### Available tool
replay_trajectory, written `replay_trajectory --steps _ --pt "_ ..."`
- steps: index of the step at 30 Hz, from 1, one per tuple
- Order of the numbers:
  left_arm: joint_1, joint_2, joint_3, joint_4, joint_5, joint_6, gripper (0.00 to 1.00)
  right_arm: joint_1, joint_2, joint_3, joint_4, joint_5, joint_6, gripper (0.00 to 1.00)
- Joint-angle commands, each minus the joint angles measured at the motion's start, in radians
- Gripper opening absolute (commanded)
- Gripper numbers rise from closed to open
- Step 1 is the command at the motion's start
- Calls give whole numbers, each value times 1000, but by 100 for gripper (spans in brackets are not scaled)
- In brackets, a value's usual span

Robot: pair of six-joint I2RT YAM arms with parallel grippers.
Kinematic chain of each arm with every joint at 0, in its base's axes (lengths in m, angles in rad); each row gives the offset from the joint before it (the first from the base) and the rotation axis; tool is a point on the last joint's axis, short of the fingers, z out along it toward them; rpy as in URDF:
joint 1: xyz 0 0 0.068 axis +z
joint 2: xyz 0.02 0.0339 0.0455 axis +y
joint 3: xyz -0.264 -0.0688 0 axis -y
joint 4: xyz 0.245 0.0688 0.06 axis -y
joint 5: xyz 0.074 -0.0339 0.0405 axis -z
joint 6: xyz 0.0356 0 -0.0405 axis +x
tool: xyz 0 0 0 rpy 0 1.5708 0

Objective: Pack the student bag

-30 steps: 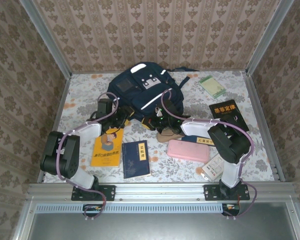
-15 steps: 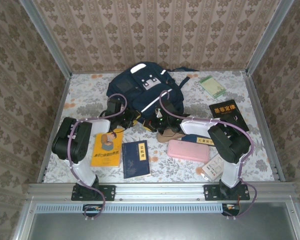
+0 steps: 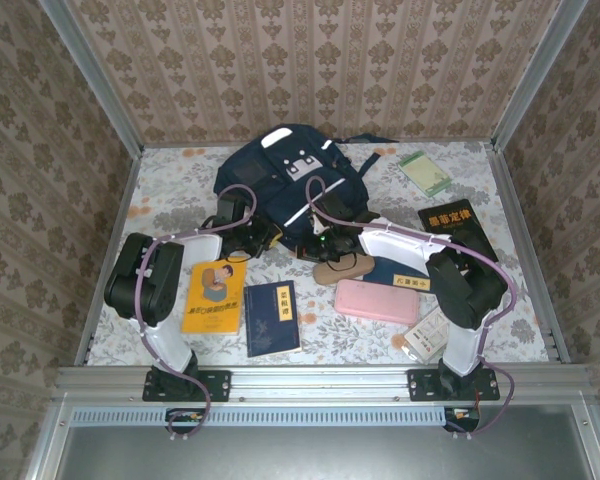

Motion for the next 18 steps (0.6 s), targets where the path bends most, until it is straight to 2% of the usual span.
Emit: replay_trajectory --steps 1,6,18 --pt "29 -16 14 -54 -111 64 6 -13 -77 19 -174 1 -79 0" --pt "32 -33 19 -92 -134 99 5 -35 -95 6 -192 -41 -106 0" --pt "30 -73 38 -179 -202 179 3 -103 -115 -14 -212 -228 -117 0"
